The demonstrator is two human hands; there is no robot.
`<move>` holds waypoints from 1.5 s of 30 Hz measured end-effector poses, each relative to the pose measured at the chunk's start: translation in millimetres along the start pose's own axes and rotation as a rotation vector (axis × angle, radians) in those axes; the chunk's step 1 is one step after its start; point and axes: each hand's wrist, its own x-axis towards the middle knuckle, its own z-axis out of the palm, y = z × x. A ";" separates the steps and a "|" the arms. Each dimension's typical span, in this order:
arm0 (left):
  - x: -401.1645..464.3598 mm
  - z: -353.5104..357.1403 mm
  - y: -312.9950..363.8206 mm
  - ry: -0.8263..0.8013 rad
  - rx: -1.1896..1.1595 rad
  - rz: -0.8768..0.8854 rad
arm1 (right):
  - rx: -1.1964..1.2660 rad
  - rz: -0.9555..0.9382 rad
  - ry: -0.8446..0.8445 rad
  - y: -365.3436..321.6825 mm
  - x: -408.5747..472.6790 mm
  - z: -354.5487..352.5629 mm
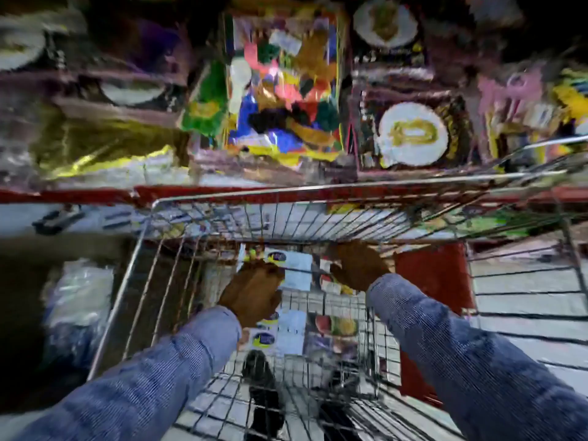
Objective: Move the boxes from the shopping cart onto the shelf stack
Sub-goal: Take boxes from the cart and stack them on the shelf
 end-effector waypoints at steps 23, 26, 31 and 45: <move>52.8 91.4 -11.0 -0.063 0.234 0.111 | -0.208 -0.238 0.023 22.1 94.8 87.0; 50.2 80.9 -11.0 -0.080 0.230 0.109 | -0.220 -0.243 0.018 18.2 87.5 69.8; 31.5 32.5 -5.0 -0.097 0.121 0.110 | -0.173 -0.224 0.010 4.7 50.5 11.2; -83.6 -284.3 57.2 0.418 0.016 0.127 | -0.351 -0.428 0.312 -78.9 -132.4 -299.3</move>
